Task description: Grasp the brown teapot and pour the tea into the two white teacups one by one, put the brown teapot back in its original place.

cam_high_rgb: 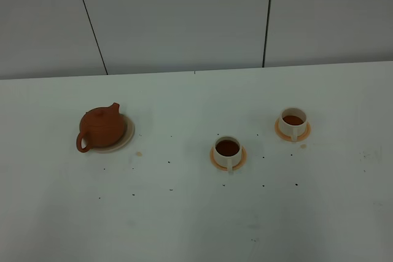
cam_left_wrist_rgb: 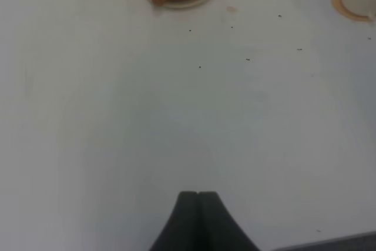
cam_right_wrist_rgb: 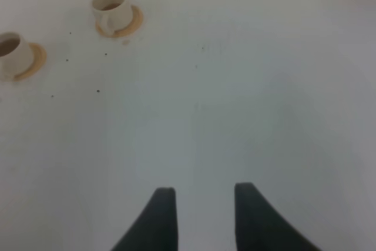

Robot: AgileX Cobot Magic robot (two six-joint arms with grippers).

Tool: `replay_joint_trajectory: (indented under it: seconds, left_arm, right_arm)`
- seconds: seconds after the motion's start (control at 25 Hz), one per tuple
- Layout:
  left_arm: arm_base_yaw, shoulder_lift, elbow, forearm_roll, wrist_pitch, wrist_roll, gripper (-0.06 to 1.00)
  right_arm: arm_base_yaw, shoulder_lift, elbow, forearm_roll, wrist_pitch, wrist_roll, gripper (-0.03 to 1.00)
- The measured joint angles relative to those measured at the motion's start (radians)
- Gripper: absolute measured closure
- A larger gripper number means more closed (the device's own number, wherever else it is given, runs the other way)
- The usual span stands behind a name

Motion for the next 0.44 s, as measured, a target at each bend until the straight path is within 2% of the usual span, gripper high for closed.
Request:
replay_joint_trajectory:
  seconds: [0.44]
  left_arm:
    - [0.000, 0.000, 0.000, 0.000, 0.000, 0.000, 0.92]
  right_arm:
    - [0.000, 0.000, 0.000, 0.000, 0.000, 0.000, 0.73]
